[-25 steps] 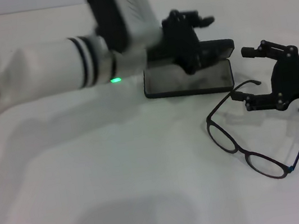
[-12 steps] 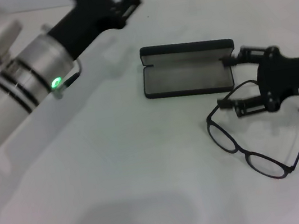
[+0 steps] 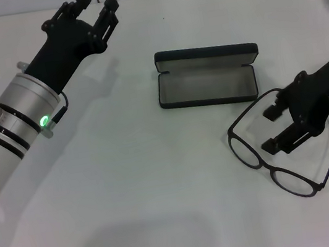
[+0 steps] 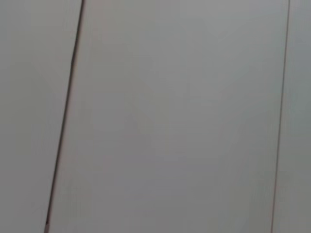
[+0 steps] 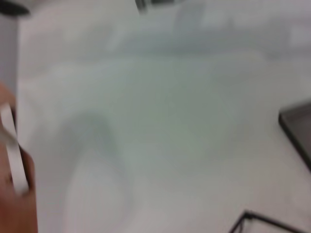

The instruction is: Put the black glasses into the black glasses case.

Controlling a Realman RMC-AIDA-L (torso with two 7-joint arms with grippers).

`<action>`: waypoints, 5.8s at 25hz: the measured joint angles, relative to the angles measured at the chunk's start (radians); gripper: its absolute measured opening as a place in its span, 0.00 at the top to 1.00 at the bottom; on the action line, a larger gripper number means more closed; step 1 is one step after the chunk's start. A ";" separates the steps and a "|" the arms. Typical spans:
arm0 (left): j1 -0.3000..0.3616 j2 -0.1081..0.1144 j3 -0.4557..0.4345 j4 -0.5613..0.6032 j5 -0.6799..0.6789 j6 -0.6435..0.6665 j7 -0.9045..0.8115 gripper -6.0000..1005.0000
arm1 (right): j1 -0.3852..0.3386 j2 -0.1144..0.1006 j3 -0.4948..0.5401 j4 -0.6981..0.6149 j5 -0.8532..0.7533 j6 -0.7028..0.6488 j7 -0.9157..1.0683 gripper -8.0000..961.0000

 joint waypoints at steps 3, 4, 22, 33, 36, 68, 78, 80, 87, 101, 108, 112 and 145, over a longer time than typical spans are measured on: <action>-0.001 0.000 0.001 -0.005 -0.003 -0.006 0.009 0.44 | 0.059 0.002 -0.059 -0.030 -0.077 -0.044 0.125 0.18; -0.001 0.000 0.001 -0.006 -0.003 -0.006 0.023 0.44 | 0.094 0.004 -0.117 -0.039 -0.114 -0.053 0.201 0.18; 0.008 0.000 0.050 -0.008 -0.001 -0.006 0.038 0.44 | 0.105 0.011 -0.450 -0.016 -0.182 0.125 0.423 0.31; 0.008 0.000 0.058 -0.010 -0.001 -0.008 0.041 0.44 | 0.104 0.013 -0.518 0.005 -0.189 0.173 0.442 0.36; 0.007 0.000 0.058 -0.010 -0.003 -0.008 0.041 0.44 | 0.104 0.013 -0.521 0.010 -0.189 0.176 0.442 0.37; 0.011 0.000 0.082 -0.001 -0.006 -0.013 0.058 0.44 | 0.118 0.008 -0.522 0.027 -0.185 0.173 0.421 0.79; 0.019 0.000 0.082 -0.007 -0.047 -0.007 0.050 0.44 | 0.117 0.004 -0.490 0.013 -0.188 0.135 0.375 0.87; 0.026 0.000 0.083 -0.004 -0.057 -0.006 0.028 0.44 | 0.107 0.004 -0.455 -0.003 -0.185 0.118 0.349 0.87; 0.031 0.009 0.123 0.001 -0.035 0.070 -0.077 0.45 | 0.008 0.004 -0.171 -0.125 -0.059 -0.031 0.175 0.87; -0.041 0.096 0.117 0.003 0.171 0.360 -0.393 0.45 | -0.118 0.009 0.254 -0.067 0.260 -0.247 -0.325 0.87; -0.126 0.129 0.115 0.005 0.283 0.390 -0.572 0.45 | -0.210 0.007 0.344 0.132 0.465 -0.224 -0.817 0.87; -0.161 0.130 0.115 0.004 0.318 0.392 -0.615 0.45 | -0.241 0.007 0.344 0.213 0.509 -0.142 -0.982 0.87; -0.279 0.104 0.113 0.080 0.596 0.278 -0.927 0.45 | -0.258 0.010 0.149 0.305 0.645 0.132 -1.360 0.87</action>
